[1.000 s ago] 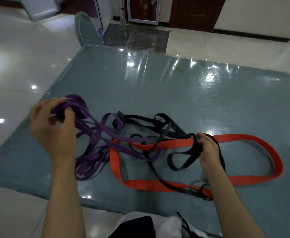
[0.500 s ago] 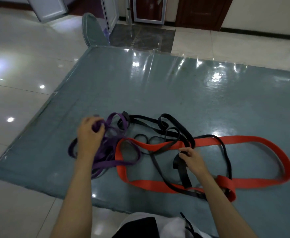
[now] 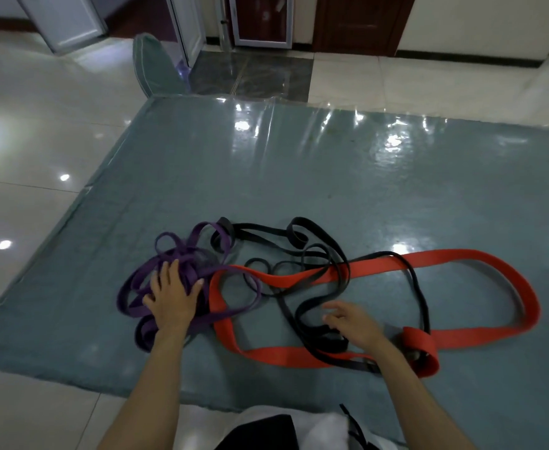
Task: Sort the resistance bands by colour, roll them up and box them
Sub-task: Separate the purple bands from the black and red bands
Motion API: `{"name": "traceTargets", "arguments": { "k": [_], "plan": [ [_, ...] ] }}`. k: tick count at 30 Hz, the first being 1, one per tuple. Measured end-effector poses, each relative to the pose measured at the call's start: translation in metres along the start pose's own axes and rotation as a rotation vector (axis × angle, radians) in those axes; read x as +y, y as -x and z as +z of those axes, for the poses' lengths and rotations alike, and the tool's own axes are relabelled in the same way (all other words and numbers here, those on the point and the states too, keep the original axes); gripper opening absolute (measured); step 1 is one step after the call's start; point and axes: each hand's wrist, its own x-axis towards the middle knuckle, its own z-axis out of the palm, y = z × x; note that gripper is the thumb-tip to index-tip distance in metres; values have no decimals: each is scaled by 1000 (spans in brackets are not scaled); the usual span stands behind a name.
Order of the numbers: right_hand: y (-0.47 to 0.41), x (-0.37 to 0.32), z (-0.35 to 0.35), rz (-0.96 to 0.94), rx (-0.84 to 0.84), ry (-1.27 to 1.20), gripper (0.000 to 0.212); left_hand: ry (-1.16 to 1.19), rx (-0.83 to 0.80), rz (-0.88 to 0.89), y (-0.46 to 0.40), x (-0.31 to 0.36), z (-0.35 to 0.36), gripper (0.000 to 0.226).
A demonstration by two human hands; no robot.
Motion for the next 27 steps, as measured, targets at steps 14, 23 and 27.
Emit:
{"name": "traceTargets", "arguments": {
  "k": [14, 23, 27],
  "plan": [
    [8, 11, 25, -140, 78, 541, 17, 19, 46, 565, 55, 98, 14, 52],
    [33, 32, -15, 43, 723, 4, 15, -50, -296, 673, 58, 154, 51, 45],
    [34, 39, -29, 96, 768, -187, 16, -107, -354, 736, 64, 173, 54, 43]
  ]
}}
